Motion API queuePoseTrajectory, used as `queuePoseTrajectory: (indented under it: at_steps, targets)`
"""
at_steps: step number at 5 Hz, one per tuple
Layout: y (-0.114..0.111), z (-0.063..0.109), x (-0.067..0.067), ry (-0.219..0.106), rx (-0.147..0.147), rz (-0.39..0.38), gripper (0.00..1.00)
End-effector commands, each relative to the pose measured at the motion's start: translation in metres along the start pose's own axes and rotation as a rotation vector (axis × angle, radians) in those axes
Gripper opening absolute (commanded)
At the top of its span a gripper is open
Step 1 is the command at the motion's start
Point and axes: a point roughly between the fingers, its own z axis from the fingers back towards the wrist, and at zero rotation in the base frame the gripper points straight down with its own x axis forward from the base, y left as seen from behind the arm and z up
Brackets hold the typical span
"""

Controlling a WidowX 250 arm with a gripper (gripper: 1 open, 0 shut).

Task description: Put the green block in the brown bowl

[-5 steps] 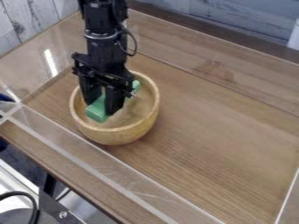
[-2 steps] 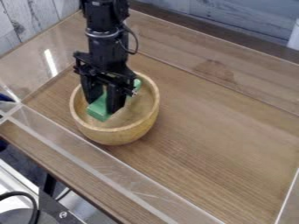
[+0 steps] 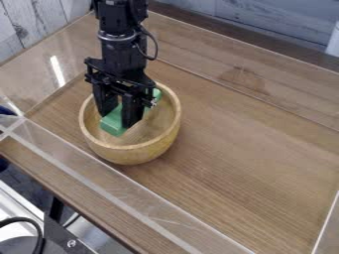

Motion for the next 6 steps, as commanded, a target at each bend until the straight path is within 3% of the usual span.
queuePoseTrajectory:
  at_steps: [1,4,5,6]
  targets:
    - [0.001,0.01,0.01,-0.042,0.016,-0.004,0.0]
    - [-0.002,0.007,0.013,-0.028,0.013,-0.008,0.0]
    - [-0.003,0.009,0.013,-0.024,0.012,-0.008,1.0]
    - [-0.004,0.018,0.013,-0.037,0.008,-0.007,1.0]
